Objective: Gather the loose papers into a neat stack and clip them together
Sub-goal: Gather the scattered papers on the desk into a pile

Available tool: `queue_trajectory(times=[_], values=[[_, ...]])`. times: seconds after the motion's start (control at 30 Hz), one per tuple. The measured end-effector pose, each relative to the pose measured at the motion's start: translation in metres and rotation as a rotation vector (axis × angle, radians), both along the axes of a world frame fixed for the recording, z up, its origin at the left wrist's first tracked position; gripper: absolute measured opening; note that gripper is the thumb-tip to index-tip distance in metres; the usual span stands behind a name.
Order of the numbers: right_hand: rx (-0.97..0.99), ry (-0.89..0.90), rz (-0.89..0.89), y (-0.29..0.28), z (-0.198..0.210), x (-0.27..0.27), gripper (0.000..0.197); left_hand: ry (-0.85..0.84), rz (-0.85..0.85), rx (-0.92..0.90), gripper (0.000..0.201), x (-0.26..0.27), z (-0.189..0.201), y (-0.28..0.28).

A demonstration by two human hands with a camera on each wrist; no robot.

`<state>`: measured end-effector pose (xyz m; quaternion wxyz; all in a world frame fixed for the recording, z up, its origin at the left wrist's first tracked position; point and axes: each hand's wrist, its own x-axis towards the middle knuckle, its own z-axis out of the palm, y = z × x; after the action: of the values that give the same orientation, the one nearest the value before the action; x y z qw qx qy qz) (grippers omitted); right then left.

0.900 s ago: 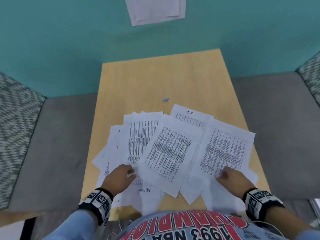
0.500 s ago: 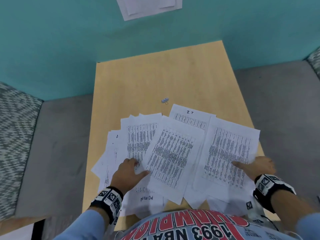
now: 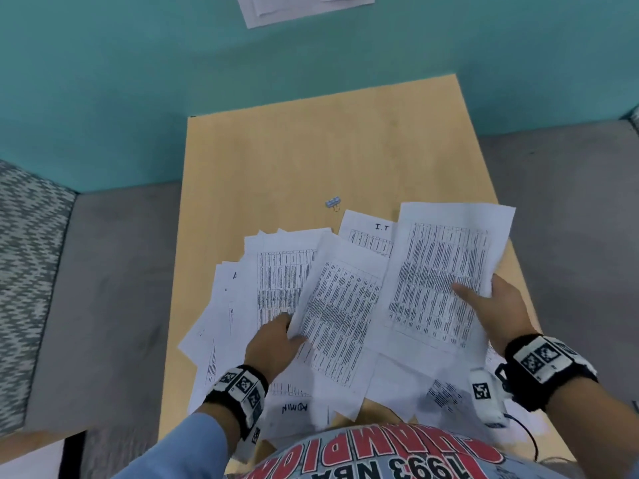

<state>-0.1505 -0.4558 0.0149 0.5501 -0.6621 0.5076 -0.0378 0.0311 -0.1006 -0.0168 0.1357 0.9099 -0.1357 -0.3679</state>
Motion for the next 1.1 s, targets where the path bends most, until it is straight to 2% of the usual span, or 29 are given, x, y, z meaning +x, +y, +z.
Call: queue_trajectory(times=[0.1, 0.17, 0.23, 0.27, 0.3, 0.33, 0.37, 0.47, 0.57, 0.7, 0.83, 0.93, 1.03, 1.1], values=[[0.142, -0.066, -0.097, -0.002, -0.006, 0.018, 0.056, 0.039, 0.156, -0.091, 0.028, 0.010, 0.008, 0.011], [0.233, -0.095, -0.154, -0.003, -0.004, 0.029, 0.042, 0.045, 0.246, -0.147, 0.021, 0.014, 0.013, 0.023], [0.258, -0.103, -0.127, -0.004, -0.004, 0.039, 0.037, 0.067, 0.341, -0.161, 0.012, 0.016, 0.016, 0.037], [0.241, -0.068, -0.095, -0.005, -0.004, 0.043, 0.036, 0.078, 0.371, -0.129, 0.021, 0.016, 0.018, 0.043], [0.207, -0.037, -0.065, -0.006, -0.008, 0.045, 0.035, 0.052, 0.385, -0.065, 0.042, 0.018, 0.014, 0.051], [0.151, 0.014, -0.024, -0.008, -0.012, 0.047, 0.034, 0.008, 0.372, 0.002, 0.059, 0.020, 0.011, 0.057], [0.070, 0.067, 0.013, -0.010, -0.014, 0.048, 0.033, -0.045, 0.358, 0.064, 0.065, 0.022, 0.006, 0.063], [-0.132, 0.213, 0.061, -0.016, -0.012, 0.050, 0.037, -0.097, 0.356, 0.138, 0.063, 0.023, 0.002, 0.070], [-0.178, 0.261, 0.026, -0.023, -0.011, 0.042, 0.042, -0.110, 0.316, 0.131, 0.063, 0.017, 0.001, 0.068], [-0.138, 0.300, 0.097, -0.029, -0.012, 0.019, 0.040, -0.115, 0.330, 0.087, 0.072, 0.010, -0.003, 0.057], [0.012, 0.239, -0.003, -0.032, -0.008, -0.001, 0.037, -0.107, 0.311, 0.138, 0.108, 0.009, -0.007, 0.047], [0.203, 0.111, -0.089, -0.034, 0.001, -0.005, 0.032, -0.076, 0.251, 0.188, 0.129, 0.015, -0.009, 0.048], [0.271, 0.042, -0.184, -0.034, 0.012, -0.001, 0.044, -0.074, 0.214, 0.190, 0.128, 0.018, -0.007, 0.050], [0.277, 0.019, -0.217, -0.034, 0.010, 0.001, 0.043, -0.073, 0.204, 0.145, 0.122, 0.018, -0.007, 0.051]])
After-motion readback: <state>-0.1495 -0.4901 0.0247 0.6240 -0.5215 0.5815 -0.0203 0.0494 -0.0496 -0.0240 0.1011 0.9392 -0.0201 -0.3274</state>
